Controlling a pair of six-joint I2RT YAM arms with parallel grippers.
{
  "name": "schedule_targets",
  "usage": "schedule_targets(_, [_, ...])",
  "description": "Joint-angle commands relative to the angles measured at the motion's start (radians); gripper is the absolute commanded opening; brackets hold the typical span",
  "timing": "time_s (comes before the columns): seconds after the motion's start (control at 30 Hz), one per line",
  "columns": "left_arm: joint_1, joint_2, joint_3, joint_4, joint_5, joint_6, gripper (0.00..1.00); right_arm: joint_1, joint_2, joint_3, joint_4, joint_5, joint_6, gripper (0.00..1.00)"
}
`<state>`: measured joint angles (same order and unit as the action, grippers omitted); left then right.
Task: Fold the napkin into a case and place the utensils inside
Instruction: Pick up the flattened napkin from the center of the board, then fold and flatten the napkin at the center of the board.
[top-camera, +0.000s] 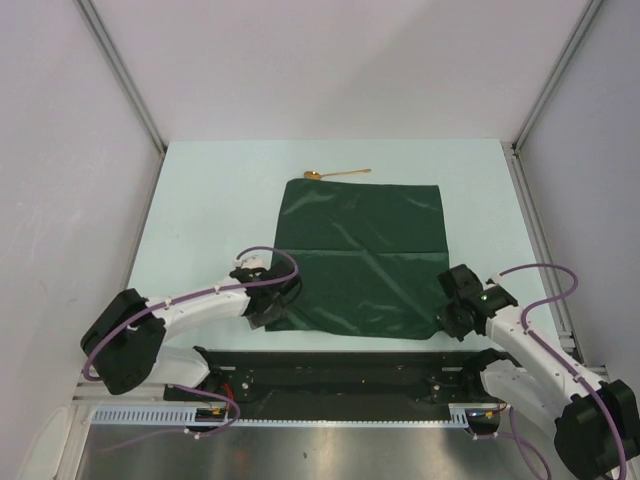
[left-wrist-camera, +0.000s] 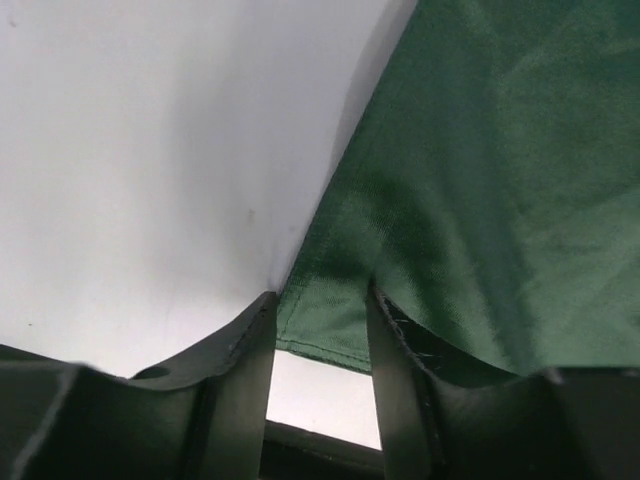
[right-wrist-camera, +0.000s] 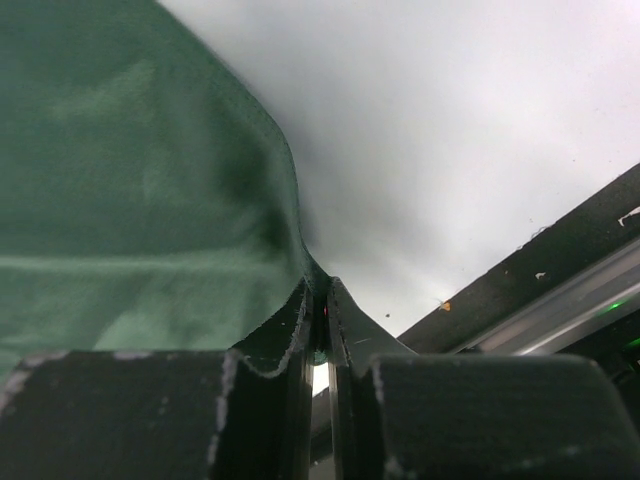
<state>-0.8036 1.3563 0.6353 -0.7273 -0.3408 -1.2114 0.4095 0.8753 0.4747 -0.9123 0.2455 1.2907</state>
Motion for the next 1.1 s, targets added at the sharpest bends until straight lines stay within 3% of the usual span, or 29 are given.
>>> schedule_targets(0.0, [-0.017, 0.118, -0.115, 0.048, 0.103, -0.108, 0.39, 0.006, -0.035, 0.045, -0.039, 0.064, 0.021, 0.1])
schedule_targets(0.13, [-0.017, 0.038, -0.109, 0.052, 0.059, -0.08, 0.27, 0.008, -0.053, 0.044, -0.034, 0.058, 0.021, 0.09])
schedule_targets(0.23, [-0.017, -0.055, -0.103, 0.084, 0.033, -0.042, 0.08, 0.009, -0.079, 0.056, -0.005, 0.054, -0.013, 0.06])
schedule_targets(0.27, [-0.019, -0.084, -0.102, 0.103, 0.031, -0.019, 0.0, 0.009, -0.088, 0.064, 0.012, 0.043, -0.037, 0.0])
schedule_targets(0.5, [-0.017, -0.451, -0.036, 0.396, 0.075, 0.399, 0.0, 0.014, -0.281, 0.195, 0.19, 0.021, -0.422, 0.0])
schedule_targets(0.7, [-0.016, -0.548, 0.312, 0.517, 0.236, 0.705, 0.0, 0.014, -0.426, 0.445, 0.221, -0.031, -0.643, 0.0])
schedule_targets(0.9, [-0.016, -0.628, 0.503, 0.58, 0.376, 0.848, 0.0, 0.014, -0.446, 0.697, 0.217, -0.192, -0.832, 0.0])
schedule_targets(1.07, [-0.016, -0.732, 0.555, 0.594, 0.468, 0.892, 0.0, -0.008, -0.493, 0.896, 0.19, -0.362, -0.953, 0.0])
